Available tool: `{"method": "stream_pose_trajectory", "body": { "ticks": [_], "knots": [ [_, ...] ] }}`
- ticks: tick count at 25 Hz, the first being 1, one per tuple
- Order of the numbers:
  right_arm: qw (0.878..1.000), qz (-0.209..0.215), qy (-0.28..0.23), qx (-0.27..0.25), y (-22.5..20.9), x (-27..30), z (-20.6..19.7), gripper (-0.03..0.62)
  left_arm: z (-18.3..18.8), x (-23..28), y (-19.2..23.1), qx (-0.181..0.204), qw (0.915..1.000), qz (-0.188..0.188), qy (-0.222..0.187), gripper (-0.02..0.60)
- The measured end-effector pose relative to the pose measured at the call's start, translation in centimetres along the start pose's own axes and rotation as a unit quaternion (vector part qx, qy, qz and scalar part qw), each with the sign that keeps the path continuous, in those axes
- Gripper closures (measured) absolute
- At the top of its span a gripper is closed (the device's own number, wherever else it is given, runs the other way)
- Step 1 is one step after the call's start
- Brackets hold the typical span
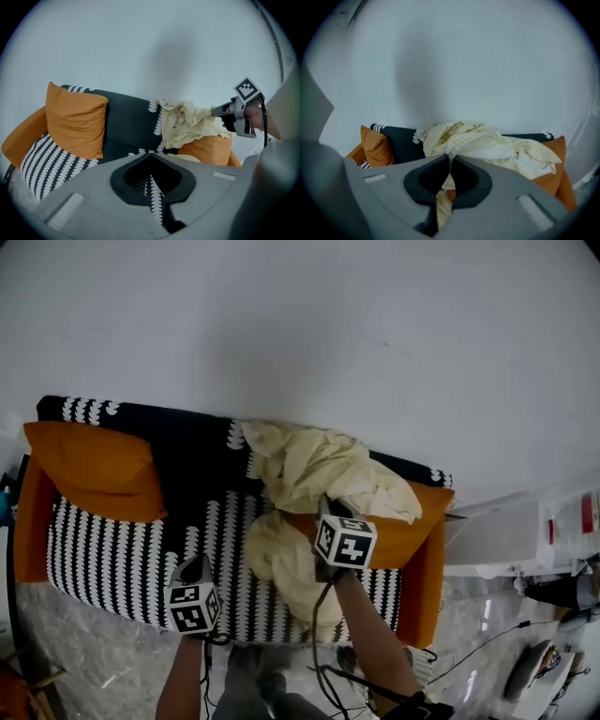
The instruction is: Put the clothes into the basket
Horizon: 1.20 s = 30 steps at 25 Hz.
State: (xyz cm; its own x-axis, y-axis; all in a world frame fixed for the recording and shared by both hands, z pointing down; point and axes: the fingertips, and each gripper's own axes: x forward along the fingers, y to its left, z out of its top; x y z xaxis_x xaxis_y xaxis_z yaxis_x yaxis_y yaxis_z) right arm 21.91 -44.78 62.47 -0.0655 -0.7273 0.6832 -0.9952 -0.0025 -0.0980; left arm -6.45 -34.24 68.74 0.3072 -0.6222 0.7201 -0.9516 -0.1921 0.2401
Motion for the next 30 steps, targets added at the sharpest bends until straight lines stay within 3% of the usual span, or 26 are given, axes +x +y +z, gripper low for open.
{"method": "stream_pose_trajectory", "body": {
  "ticks": [6,15,30],
  "knots": [
    [0.998,0.016,-0.055,0.0,-1.6,-7.3,2.0,0.58,3.2,-3.2,-4.6,0.044,0.998,-0.019,-0.042,0.578],
    [0.992,0.009,-0.123,-0.003,-4.3,-18.0,4.6,0.58,6.9,-8.9,-11.9,0.072,0.991,-0.048,-0.102,0.578],
    [0.971,-0.02,-0.238,-0.027,-7.6,-35.5,11.7,0.58,13.4,-18.6,-22.5,0.144,0.963,-0.11,-0.2,0.578]
  ]
}}
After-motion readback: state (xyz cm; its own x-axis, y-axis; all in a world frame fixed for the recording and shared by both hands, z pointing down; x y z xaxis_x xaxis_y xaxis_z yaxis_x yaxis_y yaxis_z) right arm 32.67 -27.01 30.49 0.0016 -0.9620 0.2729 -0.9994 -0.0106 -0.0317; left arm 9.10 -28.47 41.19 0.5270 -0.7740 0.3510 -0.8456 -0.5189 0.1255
